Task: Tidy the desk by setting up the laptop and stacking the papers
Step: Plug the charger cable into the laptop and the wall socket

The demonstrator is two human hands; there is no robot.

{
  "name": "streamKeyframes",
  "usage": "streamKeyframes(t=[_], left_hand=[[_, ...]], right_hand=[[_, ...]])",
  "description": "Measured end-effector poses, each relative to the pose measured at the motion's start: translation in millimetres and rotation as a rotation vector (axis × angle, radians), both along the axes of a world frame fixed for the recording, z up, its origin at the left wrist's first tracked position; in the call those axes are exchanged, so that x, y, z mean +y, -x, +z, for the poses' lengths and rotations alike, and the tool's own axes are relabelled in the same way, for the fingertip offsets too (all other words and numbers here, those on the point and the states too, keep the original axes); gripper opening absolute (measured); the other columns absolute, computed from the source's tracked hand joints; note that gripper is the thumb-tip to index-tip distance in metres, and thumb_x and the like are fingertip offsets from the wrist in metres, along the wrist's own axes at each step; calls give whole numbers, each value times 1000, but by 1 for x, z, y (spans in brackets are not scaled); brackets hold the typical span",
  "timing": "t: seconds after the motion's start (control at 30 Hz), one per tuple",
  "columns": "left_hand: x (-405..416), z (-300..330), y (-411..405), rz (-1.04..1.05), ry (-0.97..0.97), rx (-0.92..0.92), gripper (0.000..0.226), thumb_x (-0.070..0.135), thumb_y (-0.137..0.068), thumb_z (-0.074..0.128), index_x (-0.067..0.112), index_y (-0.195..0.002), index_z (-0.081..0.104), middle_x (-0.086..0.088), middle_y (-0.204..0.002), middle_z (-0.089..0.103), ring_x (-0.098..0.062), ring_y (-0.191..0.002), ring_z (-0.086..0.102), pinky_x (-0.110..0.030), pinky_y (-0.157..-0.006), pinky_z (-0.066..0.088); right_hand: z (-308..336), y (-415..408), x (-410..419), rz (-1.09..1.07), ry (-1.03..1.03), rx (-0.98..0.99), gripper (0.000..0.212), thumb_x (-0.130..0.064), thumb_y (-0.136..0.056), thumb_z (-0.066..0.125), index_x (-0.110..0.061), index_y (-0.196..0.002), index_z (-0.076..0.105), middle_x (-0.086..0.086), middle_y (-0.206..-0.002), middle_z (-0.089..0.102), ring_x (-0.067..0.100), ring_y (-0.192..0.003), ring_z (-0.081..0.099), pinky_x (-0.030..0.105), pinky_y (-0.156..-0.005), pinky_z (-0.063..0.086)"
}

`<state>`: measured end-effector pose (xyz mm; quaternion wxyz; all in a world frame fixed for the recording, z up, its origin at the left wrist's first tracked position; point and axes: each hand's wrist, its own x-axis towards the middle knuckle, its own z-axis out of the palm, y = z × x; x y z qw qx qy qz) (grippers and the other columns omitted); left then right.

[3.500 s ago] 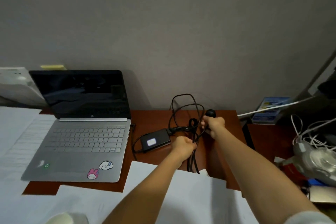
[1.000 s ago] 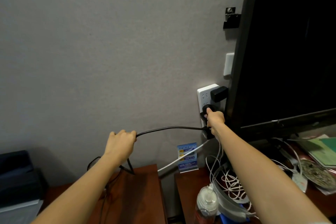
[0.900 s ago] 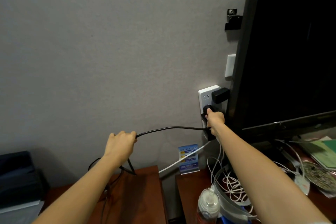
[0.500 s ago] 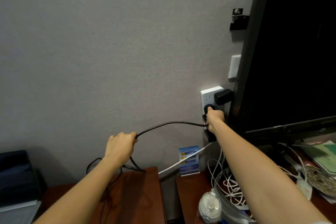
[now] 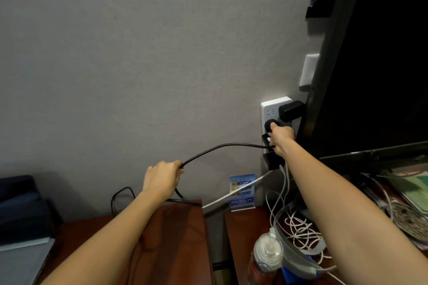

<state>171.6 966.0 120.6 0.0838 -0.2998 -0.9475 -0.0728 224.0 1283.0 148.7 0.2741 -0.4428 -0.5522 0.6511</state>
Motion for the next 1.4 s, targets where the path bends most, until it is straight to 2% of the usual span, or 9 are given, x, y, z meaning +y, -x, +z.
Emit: streamKeyframes(t=[0.2,0.27,0.47,0.6,0.67,0.87,1.13,1.27,1.4], left_hand=[[2,-8,-5,5,33,-42,24,29,-99,41,15,-106,59,-6,-101,71,-30,-97,64,-38,-79,49],[4,-10,-6,10,54,-66,25,30,-99,42,16,-107,59,-7,-103,70,-30,-98,64,-37,-80,47],[5,-15,-14,27,97,-99,24,31,-97,44,16,-105,62,-11,-104,69,-33,-99,63,-36,-77,42],[7,-18,-23,29,106,-137,23,30,-97,45,14,-102,61,-13,-105,68,-35,-99,62,-38,-80,43],[8,-22,-27,32,113,-150,22,30,-96,46,14,-100,61,-14,-106,67,-36,-102,61,-39,-81,43],[10,-38,-42,62,125,-185,24,32,-95,47,14,-101,60,-15,-111,66,-37,-106,60,-41,-85,44],[10,-58,-77,59,154,-308,25,31,-94,46,19,-114,56,-13,-121,63,-36,-114,57,-45,-93,43],[-4,-70,-98,51,210,-361,24,24,-92,44,14,-113,52,-13,-123,60,-37,-115,54,-44,-93,43],[-44,-80,-110,68,185,-388,24,21,-92,43,14,-112,53,-11,-122,59,-34,-113,53,-44,-90,46]], right_hand=[[1,-1,0,32,-3,18,32,-25,-97,49,1,-116,53,22,-116,65,36,-106,65,38,-77,52],[3,-3,-3,47,18,35,35,-25,-97,47,1,-121,51,22,-120,64,37,-108,64,43,-86,53],[7,-8,-7,76,30,57,38,-27,-97,46,-1,-125,48,22,-121,62,30,-86,64,33,-73,50],[6,-4,-12,10,35,53,43,-29,-98,47,-1,-131,44,16,-120,61,32,-104,62,38,-86,52],[4,0,-15,-46,-27,1,46,-30,-99,47,2,-131,45,17,-117,59,31,-106,60,34,-79,49],[5,5,-25,-168,-191,-205,50,-33,-100,41,7,-130,46,25,-137,50,37,-126,49,42,-100,41],[-19,-8,-73,-244,1,49,32,-17,-98,42,3,-118,57,23,-116,64,36,-103,61,31,-71,42],[-49,-12,-114,47,109,91,26,0,-95,34,-6,-98,59,7,-65,56,20,-52,48,21,-37,39],[-82,-24,-154,315,58,-56,30,-7,-98,39,-12,-70,48,10,-67,57,15,-45,50,27,-51,38]])
